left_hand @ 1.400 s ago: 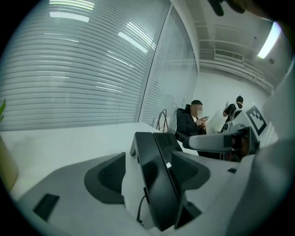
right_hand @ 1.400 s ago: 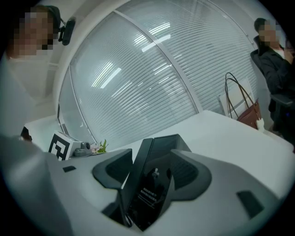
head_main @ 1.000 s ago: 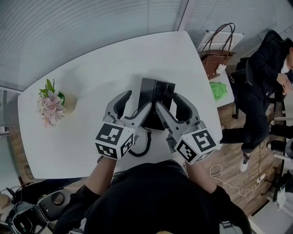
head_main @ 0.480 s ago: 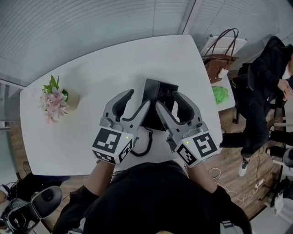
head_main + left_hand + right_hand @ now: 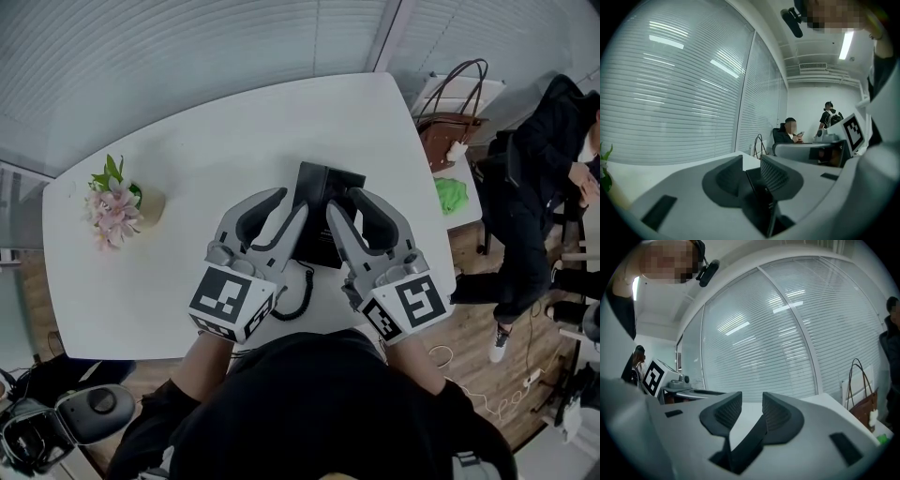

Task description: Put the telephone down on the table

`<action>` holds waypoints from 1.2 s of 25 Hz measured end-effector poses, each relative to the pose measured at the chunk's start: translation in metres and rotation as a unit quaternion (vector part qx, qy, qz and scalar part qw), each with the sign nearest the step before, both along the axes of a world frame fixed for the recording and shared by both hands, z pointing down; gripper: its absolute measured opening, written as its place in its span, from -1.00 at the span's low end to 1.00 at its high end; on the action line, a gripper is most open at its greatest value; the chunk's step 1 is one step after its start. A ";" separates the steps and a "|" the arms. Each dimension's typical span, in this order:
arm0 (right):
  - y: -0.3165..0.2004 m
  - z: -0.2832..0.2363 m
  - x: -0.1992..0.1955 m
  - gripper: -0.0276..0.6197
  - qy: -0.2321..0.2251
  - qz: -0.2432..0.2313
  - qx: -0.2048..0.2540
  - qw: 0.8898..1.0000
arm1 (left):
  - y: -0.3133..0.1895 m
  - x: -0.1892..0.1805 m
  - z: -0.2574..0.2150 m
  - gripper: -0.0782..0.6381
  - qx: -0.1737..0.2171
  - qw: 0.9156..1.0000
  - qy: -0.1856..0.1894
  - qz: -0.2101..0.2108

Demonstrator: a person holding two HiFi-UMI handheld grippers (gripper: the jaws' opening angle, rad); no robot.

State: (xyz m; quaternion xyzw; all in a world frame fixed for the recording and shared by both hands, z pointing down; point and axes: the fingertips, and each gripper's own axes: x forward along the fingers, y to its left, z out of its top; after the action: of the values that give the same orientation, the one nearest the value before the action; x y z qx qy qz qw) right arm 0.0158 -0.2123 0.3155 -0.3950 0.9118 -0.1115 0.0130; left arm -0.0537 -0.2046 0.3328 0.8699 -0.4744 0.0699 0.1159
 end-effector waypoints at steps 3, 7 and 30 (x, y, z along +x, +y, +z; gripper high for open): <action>0.002 -0.002 -0.001 -0.58 -0.002 -0.003 0.004 1.000 | 0.004 0.002 -0.002 -0.56 0.003 1.000 0.009 0.006; 0.003 -0.006 -0.002 -0.64 -0.003 -0.004 0.010 1.000 | 0.004 0.006 -0.014 -0.71 0.028 0.999 0.009 0.017; 0.007 -0.012 -0.003 -0.89 -0.003 -0.001 0.025 1.000 | 0.013 0.014 -0.013 -0.74 0.020 0.999 0.022 0.037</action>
State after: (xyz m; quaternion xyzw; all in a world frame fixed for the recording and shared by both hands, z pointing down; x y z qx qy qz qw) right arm 0.0132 -0.2050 0.3035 -0.3935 0.9146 -0.0895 0.0256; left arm -0.0396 -0.1914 0.3201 0.8903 -0.4405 0.0458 0.1059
